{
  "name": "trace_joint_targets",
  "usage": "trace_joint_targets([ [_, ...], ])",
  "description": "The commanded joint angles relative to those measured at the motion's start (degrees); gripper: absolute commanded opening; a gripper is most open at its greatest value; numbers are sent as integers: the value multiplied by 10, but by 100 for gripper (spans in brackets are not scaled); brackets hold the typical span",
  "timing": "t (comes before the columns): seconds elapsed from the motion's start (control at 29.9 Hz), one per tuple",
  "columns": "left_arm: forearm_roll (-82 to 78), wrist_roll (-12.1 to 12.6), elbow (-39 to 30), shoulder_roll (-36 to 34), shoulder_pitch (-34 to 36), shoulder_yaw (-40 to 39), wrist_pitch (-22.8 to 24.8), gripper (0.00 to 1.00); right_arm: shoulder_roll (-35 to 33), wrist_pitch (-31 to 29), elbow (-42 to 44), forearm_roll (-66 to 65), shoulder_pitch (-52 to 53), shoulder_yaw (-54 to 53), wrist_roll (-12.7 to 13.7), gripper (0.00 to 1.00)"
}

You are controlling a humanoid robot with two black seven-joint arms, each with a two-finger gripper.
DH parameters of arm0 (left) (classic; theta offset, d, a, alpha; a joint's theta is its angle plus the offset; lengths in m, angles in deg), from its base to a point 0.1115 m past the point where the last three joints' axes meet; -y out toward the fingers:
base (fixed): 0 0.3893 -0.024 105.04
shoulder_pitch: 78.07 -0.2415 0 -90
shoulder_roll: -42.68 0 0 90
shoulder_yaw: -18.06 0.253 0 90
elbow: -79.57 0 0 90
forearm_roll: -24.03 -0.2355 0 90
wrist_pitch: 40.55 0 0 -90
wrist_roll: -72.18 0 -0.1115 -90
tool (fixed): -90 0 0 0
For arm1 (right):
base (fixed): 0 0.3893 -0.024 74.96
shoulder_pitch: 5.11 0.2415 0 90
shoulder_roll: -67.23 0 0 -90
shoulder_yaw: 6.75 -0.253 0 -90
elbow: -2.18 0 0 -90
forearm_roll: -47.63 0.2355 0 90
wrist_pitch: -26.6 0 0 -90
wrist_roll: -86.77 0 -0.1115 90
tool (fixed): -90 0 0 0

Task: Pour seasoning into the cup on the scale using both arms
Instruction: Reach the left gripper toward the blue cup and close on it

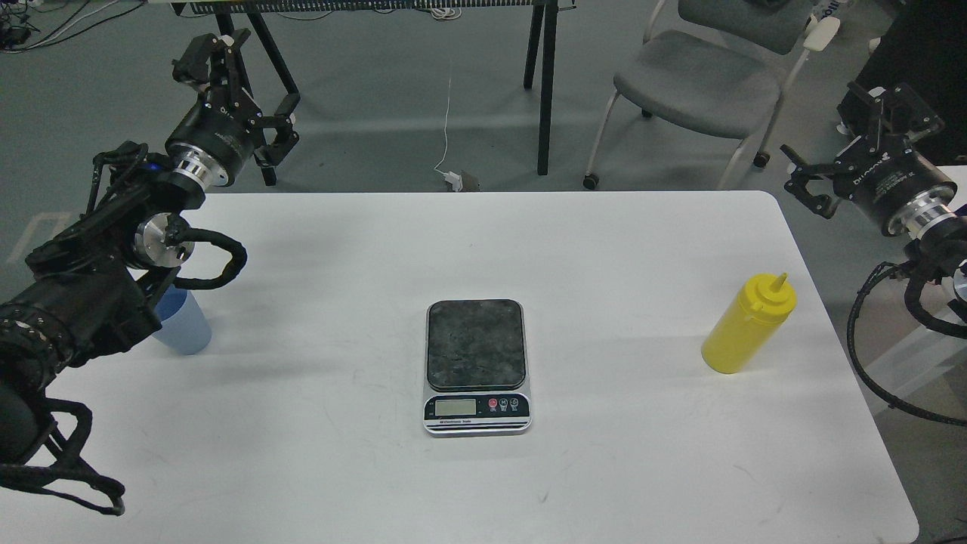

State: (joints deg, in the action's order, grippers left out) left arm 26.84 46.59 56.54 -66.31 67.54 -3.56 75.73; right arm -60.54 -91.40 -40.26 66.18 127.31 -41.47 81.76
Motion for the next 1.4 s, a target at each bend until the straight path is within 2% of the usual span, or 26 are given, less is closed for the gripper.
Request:
trace_joint_targets([
  [0.0, -1, -16, 0, -5, -6, 1, 0, 99, -1, 0, -2, 0, -6, -1, 0, 99],
  [0.07, -1, -24, 0, -7, -9, 3, 0, 99, -1, 0, -2, 0, -6, -1, 0, 99],
  [0.2, -1, -24, 0, -14, -9, 4, 17, 99, 3, 0, -2, 0, -6, -4, 0, 99],
  [0.43, -24, -21, -12, -53, -6, 28, 17, 99, 6, 0, -1, 0, -6, -4, 0, 99],
  [0.53, -110, -23, -23, -103, 7, 110, 17, 99, 5, 0, -1, 0, -6, -4, 0, 99],
  [0.6, -188, -24, -26, -129, 30, 137, 17, 99, 4, 0, -1, 0, -7, -4, 0, 99],
  [0.77, -402, -24, -27, -198, 50, 136, 17, 99, 7, 0, -1, 0, -8, -4, -2, 99],
  [0.93, -516, -24, -27, -239, 42, 142, 17, 99, 10, 0, -2, 0, -9, -4, -2, 99],
  [1.07, -642, -24, -34, -259, 28, 165, -46, 99, 10, 0, -2, 0, -9, -4, -2, 99],
  [1.2, -744, -24, -52, -273, -15, 195, -133, 99, 9, 0, -2, 0, -9, -5, -2, 99],
  [1.27, -767, -24, -52, -274, -37, 206, -160, 99, 9, 0, -2, 0, -9, -5, -2, 99],
  [1.37, -777, -24, -51, -274, -61, 211, -174, 99, 9, 0, -2, 0, -9, -4, -2, 99],
])
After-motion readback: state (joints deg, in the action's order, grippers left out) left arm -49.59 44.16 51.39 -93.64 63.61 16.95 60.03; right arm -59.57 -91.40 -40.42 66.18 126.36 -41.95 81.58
